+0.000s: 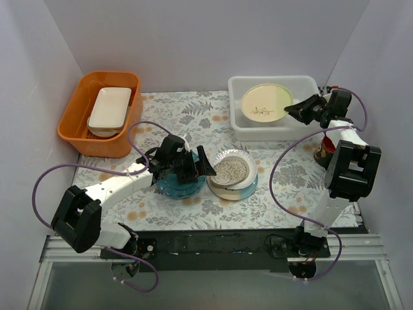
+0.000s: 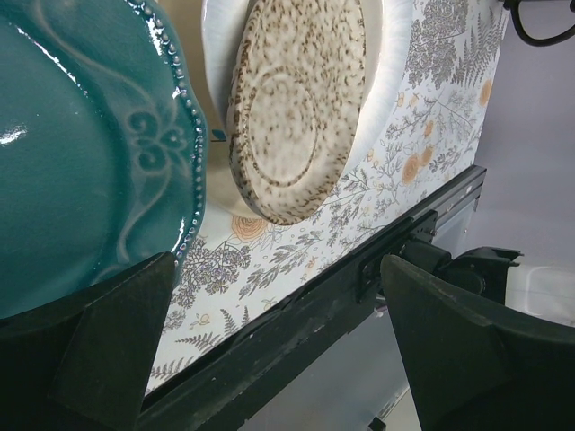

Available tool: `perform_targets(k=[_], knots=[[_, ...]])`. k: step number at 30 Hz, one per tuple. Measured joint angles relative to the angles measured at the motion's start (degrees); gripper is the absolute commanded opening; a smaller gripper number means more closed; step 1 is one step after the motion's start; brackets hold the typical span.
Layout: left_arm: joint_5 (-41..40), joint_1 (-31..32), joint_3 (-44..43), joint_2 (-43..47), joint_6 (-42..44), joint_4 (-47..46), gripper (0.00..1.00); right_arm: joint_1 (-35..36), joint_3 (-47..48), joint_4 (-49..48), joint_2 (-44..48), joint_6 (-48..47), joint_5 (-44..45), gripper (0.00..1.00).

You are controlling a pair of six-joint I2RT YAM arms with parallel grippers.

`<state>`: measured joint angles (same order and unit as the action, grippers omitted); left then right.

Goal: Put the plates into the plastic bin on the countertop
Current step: Place the plate in the plastic bin.

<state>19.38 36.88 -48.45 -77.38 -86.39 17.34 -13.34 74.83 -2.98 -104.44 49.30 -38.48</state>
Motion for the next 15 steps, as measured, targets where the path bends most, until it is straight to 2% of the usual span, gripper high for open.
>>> perform_targets(k=[15], knots=[[0.83, 0.00, 1.36, -0.20, -0.02, -0.52, 0.98, -0.15, 1.29, 0.44, -5.38, -1.73, 2.67, 0.01]])
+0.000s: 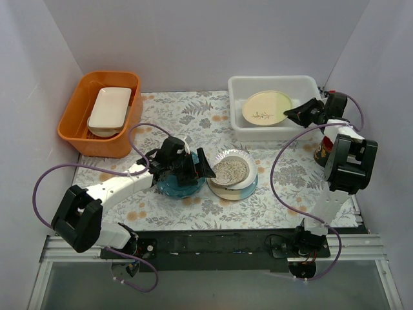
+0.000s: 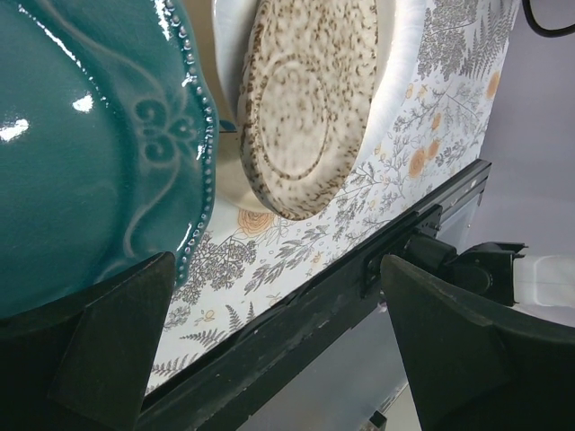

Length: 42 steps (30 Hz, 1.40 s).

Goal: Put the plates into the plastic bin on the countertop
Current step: Place the plate in the plastic bin.

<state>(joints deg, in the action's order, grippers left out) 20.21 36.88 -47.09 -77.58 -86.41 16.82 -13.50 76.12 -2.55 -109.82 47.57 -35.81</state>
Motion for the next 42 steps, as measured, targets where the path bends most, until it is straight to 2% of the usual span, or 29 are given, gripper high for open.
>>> perform_targets(k=[15, 24, 33, 42], knots=[[0.17, 0.00, 2.36, 0.00, -0.37, -0.98, 0.98, 0.00, 12.02, 8.87, -8.68, -4.57, 3.85, 0.03], [0.20, 0.00, 2.51, 0.00, -0.44, -1.42, 0.98, 0.07, 13.77, 13.05, -9.66, -7.85, 6.82, 0.07], [0.17, 0.00, 2.78, 0.00, -0.59, -1.92, 0.98, 0.39, 13.77, 13.07, -9.70, -10.27, 7.67, 0.18], [0.17, 0.00, 2.82, 0.00, -0.72, -2.08, 0.98, 0.46, 13.75, 12.92, -9.70, -12.07, 7.91, 0.42]])
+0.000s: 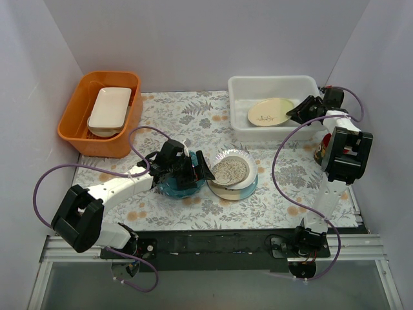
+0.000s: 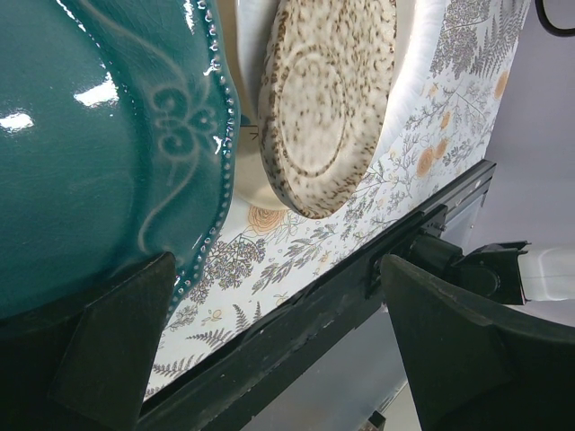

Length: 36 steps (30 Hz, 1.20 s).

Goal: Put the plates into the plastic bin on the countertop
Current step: Place the plate in the plastic bin.

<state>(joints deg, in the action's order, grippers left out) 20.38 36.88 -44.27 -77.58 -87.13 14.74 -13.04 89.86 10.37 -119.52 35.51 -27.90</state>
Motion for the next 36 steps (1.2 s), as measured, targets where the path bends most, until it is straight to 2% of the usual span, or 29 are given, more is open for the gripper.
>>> perform_targets(k=[3, 4, 7, 10, 19, 36], knots=[[0.00, 0.00, 0.00, 0.00, -0.15, 0.00, 0.98, 0.04, -0.04, 0.07, 0.00, -0.90, 0.61, 0.54], [0.00, 0.00, 0.00, 0.00, -0.22, 0.00, 0.98, 0.04, -0.04, 0.11, 0.00, -1.27, 0.92, 0.63], [0.00, 0.00, 0.00, 0.02, -0.31, 0.00, 0.98, 0.13, -0.09, 0.22, 0.00, -2.29, 1.86, 0.76], [0.00, 0.00, 0.00, 0.04, -0.33, 0.02, 0.98, 0.48, -0.09, 0.22, 0.35, -3.13, 2.67, 0.81], [0.00, 0.00, 0.00, 0.46, -0.33, 0.70, 0.98, 1.33, -0.09, 0.24, 1.86, -4.33, 4.52, 0.90], [-0.02, 0.00, -0.02, 0.87, -0.42, 1.60, 0.98, 1.88, 4.02, 0.17, 5.70, -3.02, 2.71, 0.91]])
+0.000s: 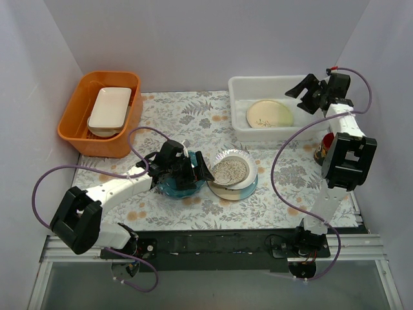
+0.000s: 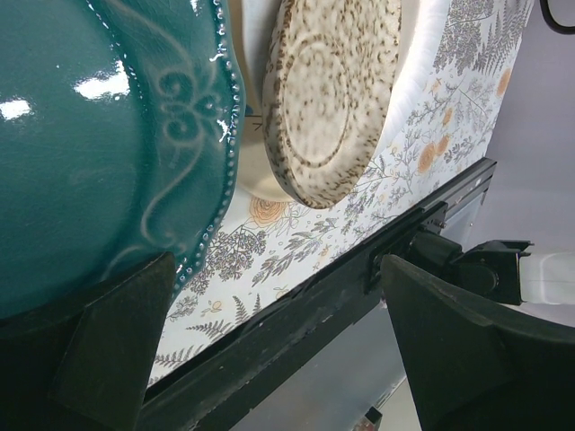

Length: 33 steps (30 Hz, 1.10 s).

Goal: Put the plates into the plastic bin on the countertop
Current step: Place the plate in the plastic bin, then pick up the plate at the center of the board.

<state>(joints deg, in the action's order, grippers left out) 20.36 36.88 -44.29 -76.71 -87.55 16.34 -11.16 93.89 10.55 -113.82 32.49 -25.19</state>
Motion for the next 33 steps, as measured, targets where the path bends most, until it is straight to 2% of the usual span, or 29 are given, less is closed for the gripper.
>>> perform_targets(k=[15, 33], knots=[[-1.05, 0.00, -2.62, 5.66, -0.76, 4.85, 0.98, 2.95, -1.55, 0.04, 11.56, 0.26, -3.30, 0.91], [-4.13, 0.00, -6.56, 11.54, -0.96, 12.50, 0.98, 17.59, -12.55, 2.12, 26.01, -2.38, -3.54, 0.91]])
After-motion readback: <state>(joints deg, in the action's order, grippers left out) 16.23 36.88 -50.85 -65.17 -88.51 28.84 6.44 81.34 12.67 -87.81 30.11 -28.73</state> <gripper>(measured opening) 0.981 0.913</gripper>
